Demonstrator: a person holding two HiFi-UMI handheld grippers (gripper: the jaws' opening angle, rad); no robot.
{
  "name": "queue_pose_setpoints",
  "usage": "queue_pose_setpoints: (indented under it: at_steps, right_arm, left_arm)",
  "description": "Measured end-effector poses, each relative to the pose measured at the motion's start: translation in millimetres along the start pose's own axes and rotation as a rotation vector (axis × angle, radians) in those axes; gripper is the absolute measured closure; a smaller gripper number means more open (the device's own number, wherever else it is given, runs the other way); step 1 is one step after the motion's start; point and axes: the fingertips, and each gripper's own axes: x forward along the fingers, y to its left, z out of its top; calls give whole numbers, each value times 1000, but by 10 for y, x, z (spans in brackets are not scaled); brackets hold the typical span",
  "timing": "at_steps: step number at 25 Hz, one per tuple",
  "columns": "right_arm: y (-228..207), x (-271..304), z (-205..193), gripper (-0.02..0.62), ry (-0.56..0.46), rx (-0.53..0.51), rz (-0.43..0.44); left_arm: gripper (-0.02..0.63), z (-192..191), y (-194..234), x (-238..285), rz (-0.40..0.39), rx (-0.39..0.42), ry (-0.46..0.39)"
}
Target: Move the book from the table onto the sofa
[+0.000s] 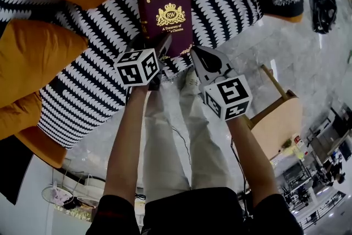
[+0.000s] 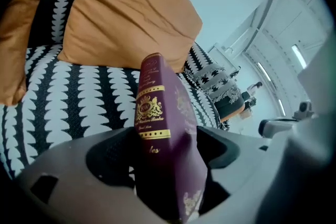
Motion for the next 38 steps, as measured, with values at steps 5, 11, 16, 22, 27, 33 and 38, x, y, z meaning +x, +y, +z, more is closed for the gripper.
queue_pose_setpoints:
  at_steps: [5, 11, 16, 22, 27, 33, 38]
  right_arm:
    - [-1, 20, -17, 580, 7, -4, 6]
    - [59, 55, 15, 580, 7, -16, 16]
    - [63, 20, 28, 580, 10, -31, 17]
    - [115, -153, 210, 580, -20, -45, 14]
    - [179, -349, 464, 580, -49, -60, 9]
    - [313, -728, 840, 580, -92, -115, 17]
    - [419, -1041, 1162, 580, -140, -149, 27]
  left_arm:
    - [233, 9, 198, -92, 69, 23, -10]
    - [233, 38, 251, -192, 81, 29, -21]
    - [235, 62, 127, -260, 71, 73, -21]
    - [293, 211, -125, -554, 56, 104, -53]
    - [342, 440, -510, -823, 0, 129, -61]
    - [407, 775, -946, -1139, -16, 197, -101]
    - [483, 979, -1244, -1424, -22, 264, -129]
